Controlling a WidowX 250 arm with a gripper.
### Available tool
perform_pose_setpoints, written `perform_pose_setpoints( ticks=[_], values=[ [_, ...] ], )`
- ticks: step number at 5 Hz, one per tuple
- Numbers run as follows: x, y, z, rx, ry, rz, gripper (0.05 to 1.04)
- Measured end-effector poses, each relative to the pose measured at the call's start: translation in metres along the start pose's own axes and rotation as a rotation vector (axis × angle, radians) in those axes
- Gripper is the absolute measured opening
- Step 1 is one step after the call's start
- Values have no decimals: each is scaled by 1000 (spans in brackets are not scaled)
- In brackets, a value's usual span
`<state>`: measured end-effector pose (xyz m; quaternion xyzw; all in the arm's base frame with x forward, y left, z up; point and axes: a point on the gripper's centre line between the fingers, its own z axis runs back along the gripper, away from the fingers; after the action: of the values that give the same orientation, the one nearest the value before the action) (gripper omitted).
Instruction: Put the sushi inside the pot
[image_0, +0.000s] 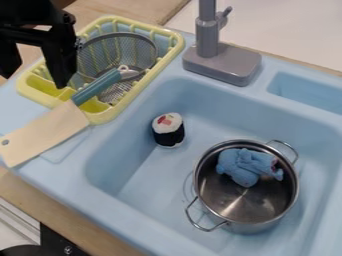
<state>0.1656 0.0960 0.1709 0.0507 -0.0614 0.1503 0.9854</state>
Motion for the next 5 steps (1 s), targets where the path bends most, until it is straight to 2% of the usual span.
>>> perform_pose_setpoints(
  ticks=[1, 2, 3, 4, 5],
  values=[
    [-3, -2, -4, -3, 15, 7, 999],
    [-7, -18, -15, 6, 27, 39, 999],
    [-7, -37, -16, 19, 22, 35, 999],
    [-6, -60, -14, 19, 1, 104, 999],
    [5, -82, -26, -17, -17, 249, 999]
  ],
)
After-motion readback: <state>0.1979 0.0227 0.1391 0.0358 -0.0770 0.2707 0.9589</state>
